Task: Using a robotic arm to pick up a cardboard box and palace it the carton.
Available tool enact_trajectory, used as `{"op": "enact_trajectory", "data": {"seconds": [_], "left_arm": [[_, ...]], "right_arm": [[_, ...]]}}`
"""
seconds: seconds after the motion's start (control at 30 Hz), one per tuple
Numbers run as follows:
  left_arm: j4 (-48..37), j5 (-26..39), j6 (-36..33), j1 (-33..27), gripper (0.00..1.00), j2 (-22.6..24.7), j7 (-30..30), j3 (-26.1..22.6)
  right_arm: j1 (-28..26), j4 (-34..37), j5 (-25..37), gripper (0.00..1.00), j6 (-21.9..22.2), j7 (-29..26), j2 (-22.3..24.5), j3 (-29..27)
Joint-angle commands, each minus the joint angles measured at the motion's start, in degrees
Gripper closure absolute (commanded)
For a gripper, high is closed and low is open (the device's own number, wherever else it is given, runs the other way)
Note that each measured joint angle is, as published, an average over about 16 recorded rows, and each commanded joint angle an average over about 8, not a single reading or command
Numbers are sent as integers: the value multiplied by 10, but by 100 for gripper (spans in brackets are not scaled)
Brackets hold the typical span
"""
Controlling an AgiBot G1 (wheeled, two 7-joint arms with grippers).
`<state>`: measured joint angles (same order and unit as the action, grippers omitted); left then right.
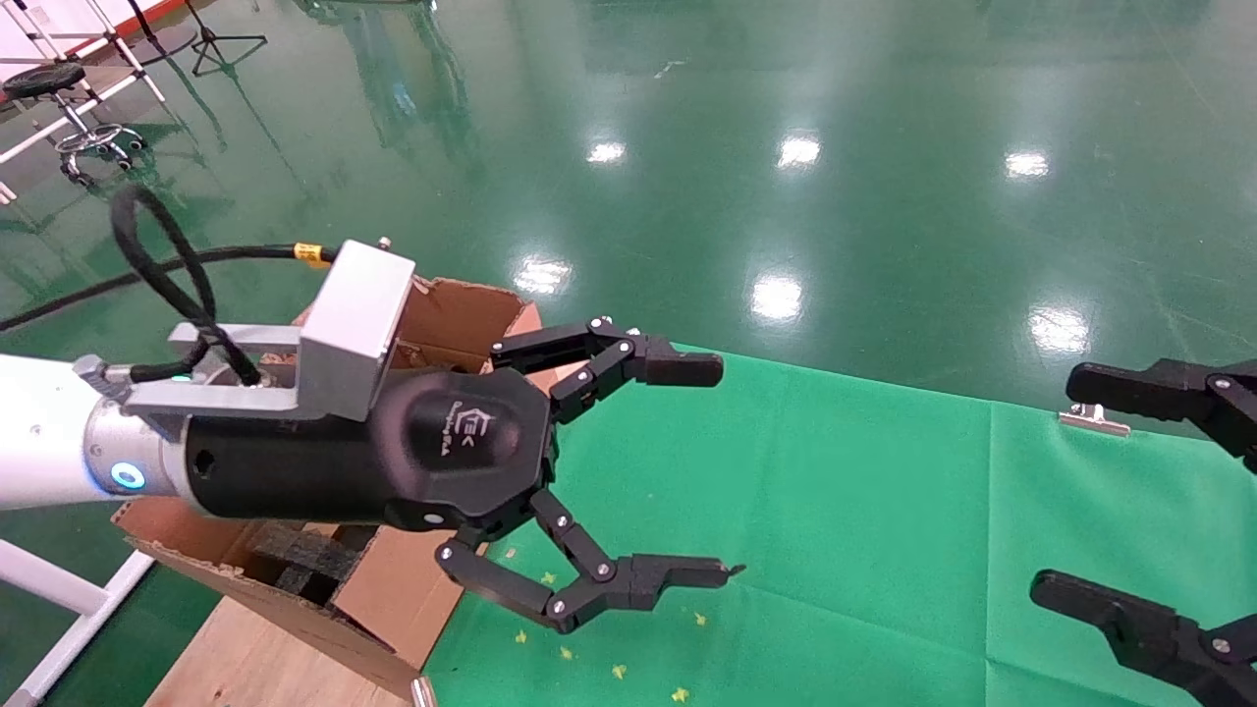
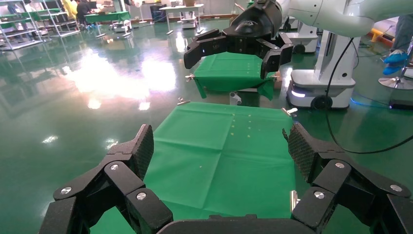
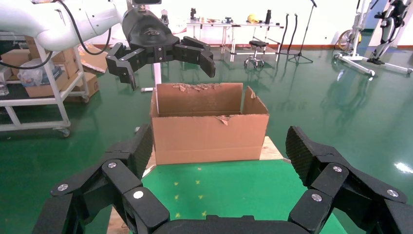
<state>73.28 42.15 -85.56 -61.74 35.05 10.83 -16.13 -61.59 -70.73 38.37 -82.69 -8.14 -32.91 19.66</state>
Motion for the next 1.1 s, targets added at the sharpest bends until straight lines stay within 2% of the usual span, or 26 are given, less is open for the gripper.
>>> {"op": "enact_trajectory", "data": {"seconds": [0.03,1.1], "left_arm": [[0,0,0,0,0,0,0,0],[0,1,0,0,0,0,0,0]], "right_arm": [[0,0,0,0,0,0,0,0],[0,0,0,0,0,0,0,0]]}}
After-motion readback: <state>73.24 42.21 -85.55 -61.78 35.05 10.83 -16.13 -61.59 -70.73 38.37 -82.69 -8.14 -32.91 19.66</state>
